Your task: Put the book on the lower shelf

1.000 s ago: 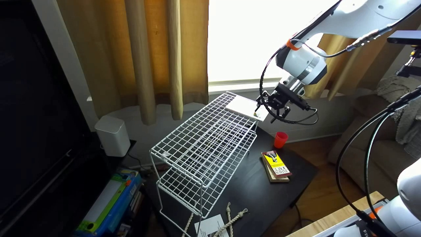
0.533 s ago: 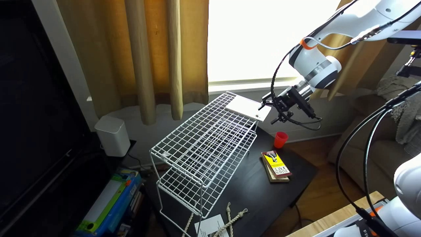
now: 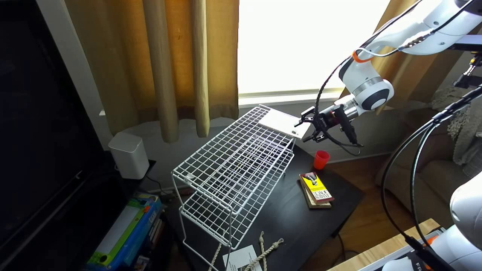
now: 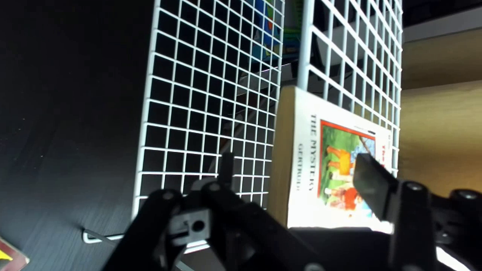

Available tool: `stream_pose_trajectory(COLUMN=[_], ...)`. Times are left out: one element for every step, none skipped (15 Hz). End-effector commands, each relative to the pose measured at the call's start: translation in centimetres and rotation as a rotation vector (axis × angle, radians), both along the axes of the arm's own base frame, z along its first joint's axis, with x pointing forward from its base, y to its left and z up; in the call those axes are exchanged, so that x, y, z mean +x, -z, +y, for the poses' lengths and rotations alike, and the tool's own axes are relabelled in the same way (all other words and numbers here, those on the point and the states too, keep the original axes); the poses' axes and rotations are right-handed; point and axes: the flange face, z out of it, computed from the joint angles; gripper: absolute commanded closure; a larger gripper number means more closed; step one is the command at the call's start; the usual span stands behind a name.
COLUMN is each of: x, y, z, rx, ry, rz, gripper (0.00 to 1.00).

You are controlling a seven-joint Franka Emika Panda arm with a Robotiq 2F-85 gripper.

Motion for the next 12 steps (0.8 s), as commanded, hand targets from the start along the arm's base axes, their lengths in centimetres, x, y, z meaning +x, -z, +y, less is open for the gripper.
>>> stream_pose_trajectory(x=[0.7,0.8,0.8,0.9,0.8,0.8,0.7,0.6,0.4,0.2,0.0,-0.3], y=[1.6,1.9,2.1,2.1,2.1,2.0,2.0,2.0,2.1,2.0,1.9,1.6], z=[-0.7,-0.8,-0.8,-1.0,-1.3,-1.6,-1.8,-2.0,-2.1,-2.3,-2.5,-2.8], rx=[0.066,0.078,0.084,0.095,0.108,0.117,0.126,0.132,0.143,0.154,0.164,0.171], ry=[0.020,0.021,0.022,0.025,0.027,0.029,0.032,0.033,0.030,0.027,0.024,0.021], rz=[-0.047,-0.050,-0.046,-0.036,-0.032,-0.033,-0.034,-0.031,-0.028,-0.024,-0.024,-0.024], gripper=[0.51,0.58,0.67,0.73,0.81,0.88,0.94,0.97,0.94,0.94,0.94,0.94])
